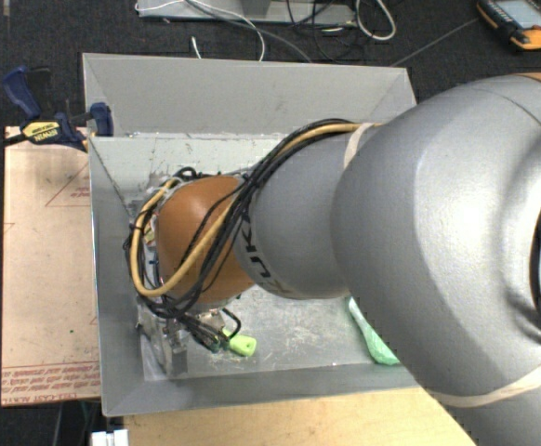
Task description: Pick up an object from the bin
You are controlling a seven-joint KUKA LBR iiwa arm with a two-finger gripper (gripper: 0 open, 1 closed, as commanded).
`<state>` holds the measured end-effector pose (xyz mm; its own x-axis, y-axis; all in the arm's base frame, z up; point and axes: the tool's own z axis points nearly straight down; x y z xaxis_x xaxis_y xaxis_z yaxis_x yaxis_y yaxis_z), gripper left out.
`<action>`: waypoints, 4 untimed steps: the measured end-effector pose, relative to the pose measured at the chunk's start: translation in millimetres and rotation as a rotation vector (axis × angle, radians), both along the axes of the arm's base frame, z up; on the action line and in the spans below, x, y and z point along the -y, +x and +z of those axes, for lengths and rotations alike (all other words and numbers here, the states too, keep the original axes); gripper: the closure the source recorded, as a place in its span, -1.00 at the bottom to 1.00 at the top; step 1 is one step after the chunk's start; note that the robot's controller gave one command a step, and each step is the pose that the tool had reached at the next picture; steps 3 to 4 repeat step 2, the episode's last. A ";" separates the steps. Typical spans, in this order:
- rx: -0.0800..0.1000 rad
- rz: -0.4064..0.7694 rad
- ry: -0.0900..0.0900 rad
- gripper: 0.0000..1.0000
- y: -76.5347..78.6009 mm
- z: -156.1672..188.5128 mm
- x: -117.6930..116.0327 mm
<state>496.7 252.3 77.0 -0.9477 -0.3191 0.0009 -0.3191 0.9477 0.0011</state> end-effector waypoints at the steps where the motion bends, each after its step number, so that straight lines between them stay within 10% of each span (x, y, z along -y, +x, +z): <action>1: -0.008 0.000 -0.004 1.00 -2.4 36.8 1.0; 4: -0.001 0.000 -0.001 1.00 -0.4 81.1 0.0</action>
Offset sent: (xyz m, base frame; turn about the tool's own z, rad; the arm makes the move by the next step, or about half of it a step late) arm -0.0029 -0.0013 0.0357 0.0000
